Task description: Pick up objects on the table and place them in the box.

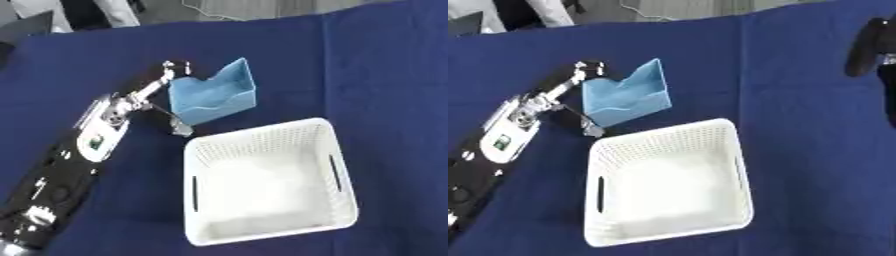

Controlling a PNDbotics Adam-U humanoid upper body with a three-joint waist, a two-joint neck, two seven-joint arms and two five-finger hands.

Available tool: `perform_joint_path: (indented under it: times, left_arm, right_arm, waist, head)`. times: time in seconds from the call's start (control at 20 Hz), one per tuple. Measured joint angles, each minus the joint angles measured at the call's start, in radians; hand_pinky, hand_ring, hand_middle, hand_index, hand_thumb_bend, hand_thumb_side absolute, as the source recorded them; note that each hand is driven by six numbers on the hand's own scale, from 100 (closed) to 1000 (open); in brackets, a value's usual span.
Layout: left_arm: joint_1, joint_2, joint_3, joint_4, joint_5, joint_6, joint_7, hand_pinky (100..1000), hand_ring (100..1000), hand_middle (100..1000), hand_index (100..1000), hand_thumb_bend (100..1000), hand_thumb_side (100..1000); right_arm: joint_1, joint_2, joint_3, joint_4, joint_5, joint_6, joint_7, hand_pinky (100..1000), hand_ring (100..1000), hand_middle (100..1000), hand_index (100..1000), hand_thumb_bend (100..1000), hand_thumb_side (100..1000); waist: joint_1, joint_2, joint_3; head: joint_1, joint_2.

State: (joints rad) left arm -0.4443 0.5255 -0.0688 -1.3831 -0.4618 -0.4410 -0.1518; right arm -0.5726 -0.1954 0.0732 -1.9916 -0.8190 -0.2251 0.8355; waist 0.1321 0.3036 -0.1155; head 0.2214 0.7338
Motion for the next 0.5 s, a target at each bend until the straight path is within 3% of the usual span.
perform_joint_path:
  times: [0.05, 0.1, 0.15, 0.2, 0.25, 0.3, 0.35, 0.4, 0.45, 0.5]
  left_arm:
    - [0.002, -0.003, -0.001, 0.000, 0.004, -0.001, 0.000, 417, 634, 656, 736, 871, 614]
    - [0.004, -0.005, -0.001, 0.000, 0.009, -0.003, 0.002, 401, 623, 645, 723, 754, 595]
    - [0.005, -0.008, -0.002, 0.000, 0.016, -0.005, 0.005, 329, 556, 599, 653, 551, 425]
    - [0.005, -0.009, -0.003, -0.001, 0.026, -0.006, 0.012, 292, 517, 575, 630, 495, 359]
    - [0.005, -0.009, -0.004, -0.001, 0.036, -0.005, 0.018, 170, 416, 460, 523, 332, 193]
    - [0.005, -0.009, -0.006, 0.000, 0.043, 0.000, 0.026, 170, 416, 460, 523, 332, 193]
    - [0.005, -0.009, -0.007, 0.000, 0.048, 0.007, 0.034, 100, 367, 391, 430, 266, 147]
    - [0.005, -0.009, -0.007, 0.000, 0.052, 0.015, 0.042, 107, 377, 407, 455, 275, 142]
    - [0.005, -0.009, -0.008, -0.001, 0.056, 0.023, 0.050, 100, 356, 379, 414, 280, 223]
    - [0.005, -0.009, -0.009, -0.003, 0.059, 0.028, 0.058, 100, 357, 380, 415, 279, 216]
  right_arm:
    - [0.000, 0.000, 0.000, 0.000, 0.000, 0.001, 0.001, 616, 709, 811, 803, 100, 691]
    - [0.000, 0.000, 0.000, 0.000, 0.000, 0.002, 0.001, 616, 709, 811, 803, 100, 691]
    - [0.000, 0.000, 0.000, 0.000, 0.000, 0.004, 0.001, 616, 709, 811, 803, 100, 691]
    - [0.000, 0.000, 0.000, 0.000, 0.000, 0.005, 0.002, 616, 708, 810, 803, 100, 692]
    - [0.000, 0.000, 0.000, 0.000, 0.000, 0.006, 0.002, 615, 708, 810, 802, 100, 693]
    - [0.000, 0.000, 0.000, 0.000, 0.000, 0.006, 0.002, 615, 708, 810, 802, 100, 693]
    - [0.000, 0.000, 0.000, 0.000, 0.000, 0.008, 0.002, 615, 707, 809, 801, 100, 692]
    - [0.000, 0.000, 0.000, 0.000, 0.000, 0.009, 0.001, 615, 707, 809, 802, 100, 692]
    - [0.000, 0.001, 0.000, 0.000, 0.000, 0.011, 0.001, 614, 706, 808, 799, 100, 693]
    - [0.000, 0.001, 0.000, 0.000, 0.000, 0.012, 0.000, 614, 706, 808, 800, 100, 692]
  waist:
    - [0.000, 0.000, 0.000]
    - [0.000, 0.000, 0.000]
    - [0.001, 0.000, 0.000]
    - [0.001, 0.000, 0.000]
    - [0.002, 0.000, 0.000]
    - [0.003, 0.000, 0.000]
    - [0.004, 0.000, 0.000]
    - [0.004, 0.000, 0.000]
    - [0.004, 0.000, 0.000]
    - [0.004, 0.000, 0.001]
  head:
    - [0.000, 0.000]
    - [0.000, 0.000]
    - [0.000, 0.000]
    - [-0.001, 0.000]
    - [-0.001, 0.000]
    - [-0.001, 0.001]
    - [-0.001, 0.001]
    - [-0.001, 0.001]
    - [-0.001, 0.001]
    - [-0.001, 0.001]
